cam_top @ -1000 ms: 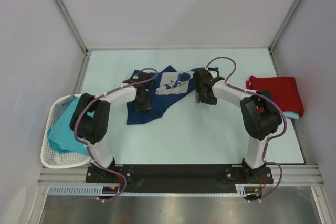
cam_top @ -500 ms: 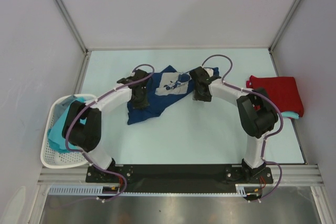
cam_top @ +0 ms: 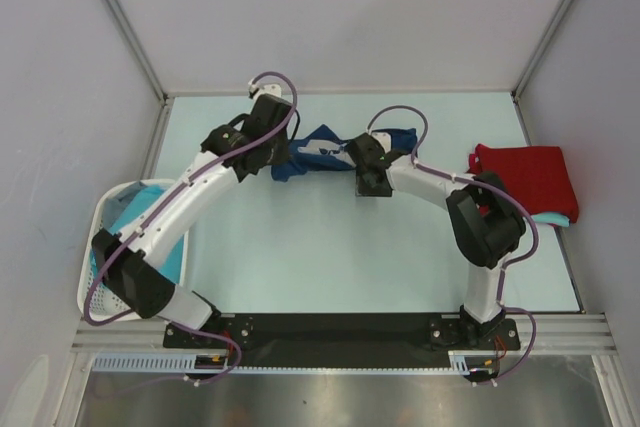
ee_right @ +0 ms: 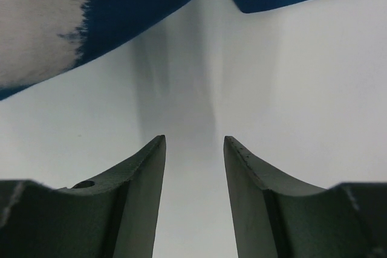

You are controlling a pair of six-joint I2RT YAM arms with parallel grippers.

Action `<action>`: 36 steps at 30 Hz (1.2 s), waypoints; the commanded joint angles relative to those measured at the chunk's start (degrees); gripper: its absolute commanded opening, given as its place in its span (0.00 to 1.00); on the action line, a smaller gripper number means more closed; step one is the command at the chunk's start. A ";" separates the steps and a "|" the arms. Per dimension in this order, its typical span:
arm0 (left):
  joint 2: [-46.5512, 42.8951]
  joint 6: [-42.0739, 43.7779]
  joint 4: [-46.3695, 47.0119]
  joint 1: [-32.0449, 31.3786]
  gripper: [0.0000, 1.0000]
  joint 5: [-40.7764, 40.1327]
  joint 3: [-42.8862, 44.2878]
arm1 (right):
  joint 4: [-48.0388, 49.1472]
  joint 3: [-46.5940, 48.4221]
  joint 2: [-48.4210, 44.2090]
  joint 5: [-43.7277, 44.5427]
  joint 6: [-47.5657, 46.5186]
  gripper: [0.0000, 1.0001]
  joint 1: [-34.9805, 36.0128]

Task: Fold and stack the t-shirts
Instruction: Flatten out the tshirt

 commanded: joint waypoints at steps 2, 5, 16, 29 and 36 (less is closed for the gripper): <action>-3.38 3.50 -4.34 -1.92 0.00 -9.64 13.72 | -0.85 0.55 -6.13 2.47 0.22 0.49 1.58; -3.64 5.08 -6.02 -2.37 0.00 -12.28 19.37 | -2.08 0.55 -9.55 3.52 0.13 0.49 2.63; -1.89 14.31 -4.00 -8.16 0.00 -23.27 35.19 | -4.37 0.29 -20.72 5.37 -1.36 0.50 5.19; 5.67 21.25 -0.40 -11.68 0.00 -27.13 46.63 | -6.30 -4.54 -26.26 5.27 -1.19 0.54 18.63; 7.60 27.40 3.64 -17.04 0.00 -33.02 50.23 | -5.69 -8.33 -26.88 5.11 -1.36 0.57 22.15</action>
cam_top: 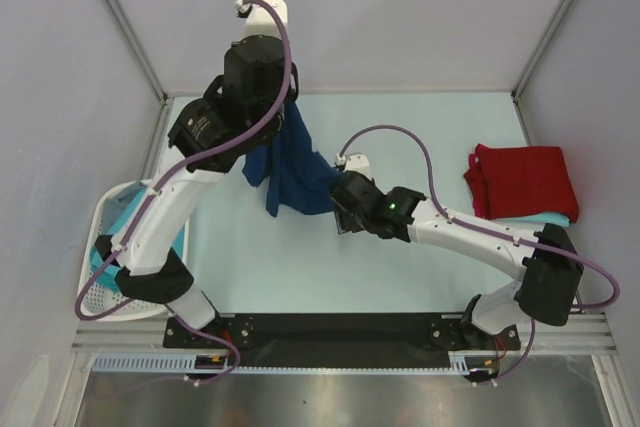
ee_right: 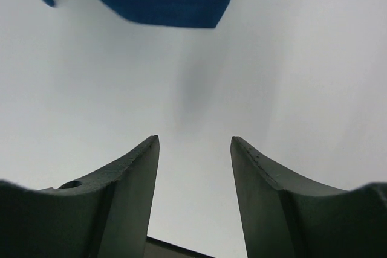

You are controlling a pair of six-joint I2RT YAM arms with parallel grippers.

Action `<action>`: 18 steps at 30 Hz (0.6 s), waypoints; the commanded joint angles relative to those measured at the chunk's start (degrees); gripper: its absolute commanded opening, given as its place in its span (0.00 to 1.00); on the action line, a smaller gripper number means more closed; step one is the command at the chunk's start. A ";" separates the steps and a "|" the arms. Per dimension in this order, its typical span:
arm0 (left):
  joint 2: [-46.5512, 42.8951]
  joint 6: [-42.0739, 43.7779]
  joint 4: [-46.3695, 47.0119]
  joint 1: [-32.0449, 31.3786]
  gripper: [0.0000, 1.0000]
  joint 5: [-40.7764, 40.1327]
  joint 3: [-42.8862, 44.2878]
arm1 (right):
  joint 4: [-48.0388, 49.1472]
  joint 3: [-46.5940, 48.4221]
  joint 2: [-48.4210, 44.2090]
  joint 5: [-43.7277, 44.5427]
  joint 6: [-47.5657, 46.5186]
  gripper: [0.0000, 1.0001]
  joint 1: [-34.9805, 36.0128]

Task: Fold and stack the t-shirts
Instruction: Flatten out the tshirt

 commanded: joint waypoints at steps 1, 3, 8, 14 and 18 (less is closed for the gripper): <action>0.91 8.01 8.21 -4.40 0.00 -5.96 6.64 | 0.15 -0.59 -1.92 1.39 -0.57 0.57 0.88; 1.79 10.23 10.15 -5.29 0.00 -7.81 8.32 | 0.06 -0.33 -1.66 1.30 -1.19 0.57 1.06; 3.12 14.19 14.81 -6.70 0.00 -8.87 12.81 | -0.03 0.81 -1.48 1.30 -3.12 0.57 1.15; 1.71 20.77 24.64 -10.48 0.00 -10.71 11.32 | 3.22 1.17 -1.13 -0.63 -4.35 0.57 1.76; 2.14 28.33 32.91 -14.25 0.00 -13.17 9.65 | 5.33 2.39 -0.25 -0.99 -5.40 0.60 4.22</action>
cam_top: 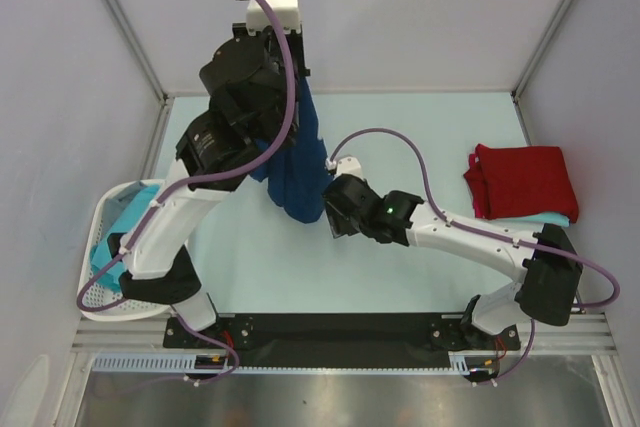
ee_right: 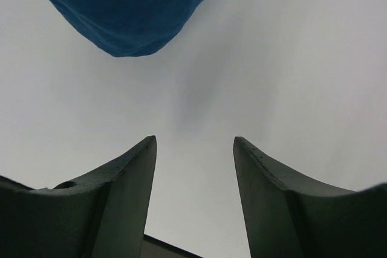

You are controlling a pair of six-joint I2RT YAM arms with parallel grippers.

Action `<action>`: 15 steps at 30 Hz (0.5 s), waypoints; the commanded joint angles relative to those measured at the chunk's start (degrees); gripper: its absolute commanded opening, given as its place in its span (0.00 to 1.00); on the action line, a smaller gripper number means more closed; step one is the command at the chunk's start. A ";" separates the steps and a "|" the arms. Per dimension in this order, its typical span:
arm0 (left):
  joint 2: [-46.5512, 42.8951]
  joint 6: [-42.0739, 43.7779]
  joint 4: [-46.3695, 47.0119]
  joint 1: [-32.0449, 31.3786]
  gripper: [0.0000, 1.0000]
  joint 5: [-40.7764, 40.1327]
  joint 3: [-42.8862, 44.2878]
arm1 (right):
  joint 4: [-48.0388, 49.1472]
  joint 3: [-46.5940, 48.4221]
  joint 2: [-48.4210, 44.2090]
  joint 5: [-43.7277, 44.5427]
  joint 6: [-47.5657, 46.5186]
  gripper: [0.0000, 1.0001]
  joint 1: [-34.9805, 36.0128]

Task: Fold and stack the t-shirts
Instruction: Flatten out the tshirt

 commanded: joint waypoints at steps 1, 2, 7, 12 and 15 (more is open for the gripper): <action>-0.95 9.74 12.88 -3.51 0.00 -3.52 -0.17 | 4.09 3.73 0.80 -0.39 -2.04 0.61 2.89; -0.60 9.66 12.80 -3.68 0.00 -3.78 -0.34 | 4.00 4.25 1.24 -0.40 -2.22 0.61 4.03; -0.25 8.87 12.45 -4.83 0.00 -4.31 -2.27 | 4.70 7.24 2.83 1.27 -3.80 0.62 7.72; -0.16 8.25 12.18 -4.39 0.00 -4.14 -3.41 | 5.14 8.65 3.53 2.94 -4.16 0.62 9.57; -0.77 2.65 7.28 -2.12 0.00 -1.95 -3.68 | 5.40 8.48 2.39 3.65 -4.50 0.62 9.92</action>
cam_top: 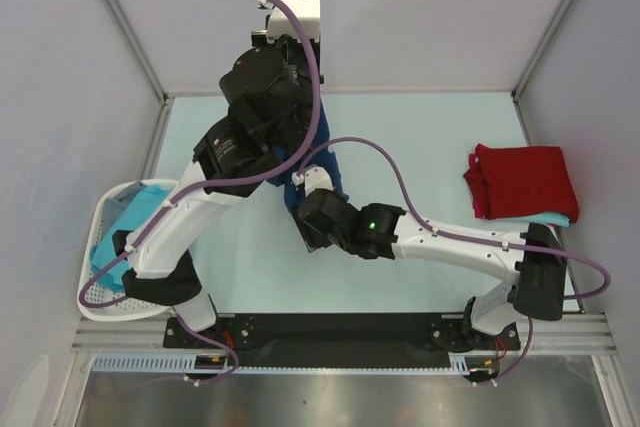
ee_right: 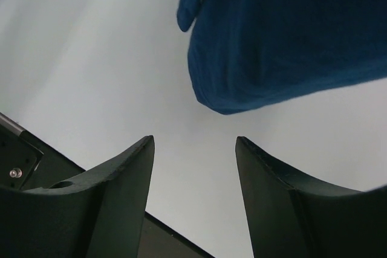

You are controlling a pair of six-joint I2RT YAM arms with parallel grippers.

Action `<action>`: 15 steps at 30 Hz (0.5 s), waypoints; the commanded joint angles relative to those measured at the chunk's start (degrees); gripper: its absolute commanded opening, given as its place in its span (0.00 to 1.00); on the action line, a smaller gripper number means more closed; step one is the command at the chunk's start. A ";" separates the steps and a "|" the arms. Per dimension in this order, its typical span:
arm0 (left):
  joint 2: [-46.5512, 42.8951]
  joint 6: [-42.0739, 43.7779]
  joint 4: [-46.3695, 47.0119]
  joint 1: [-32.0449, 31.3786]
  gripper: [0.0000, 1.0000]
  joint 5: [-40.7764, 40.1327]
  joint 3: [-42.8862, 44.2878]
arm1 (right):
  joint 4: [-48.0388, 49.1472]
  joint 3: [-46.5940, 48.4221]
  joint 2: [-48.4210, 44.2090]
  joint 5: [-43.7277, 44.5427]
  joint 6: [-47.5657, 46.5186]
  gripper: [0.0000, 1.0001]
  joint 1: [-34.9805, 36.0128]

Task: Fold and stack the t-shirts
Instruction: Flatten out the tshirt

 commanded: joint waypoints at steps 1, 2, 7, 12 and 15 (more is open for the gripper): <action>-1.28 -8.46 -5.60 2.74 0.00 2.34 0.23 | 2.00 2.32 -1.52 3.12 -1.40 0.62 0.51; -1.63 -10.24 -7.20 3.45 0.00 2.96 -0.03 | 2.17 2.14 -1.70 3.56 -1.84 0.62 0.59; -2.60 -12.19 -8.62 4.33 0.00 4.37 -2.15 | 3.75 2.23 -0.47 4.44 -3.25 0.62 0.68; -2.07 -14.73 -11.34 4.33 0.00 5.95 -0.83 | 6.83 3.89 2.86 5.50 -6.14 0.62 0.51; -2.34 -16.05 -12.92 4.25 0.00 6.92 -0.04 | 7.09 5.82 5.85 4.71 -6.76 0.62 0.24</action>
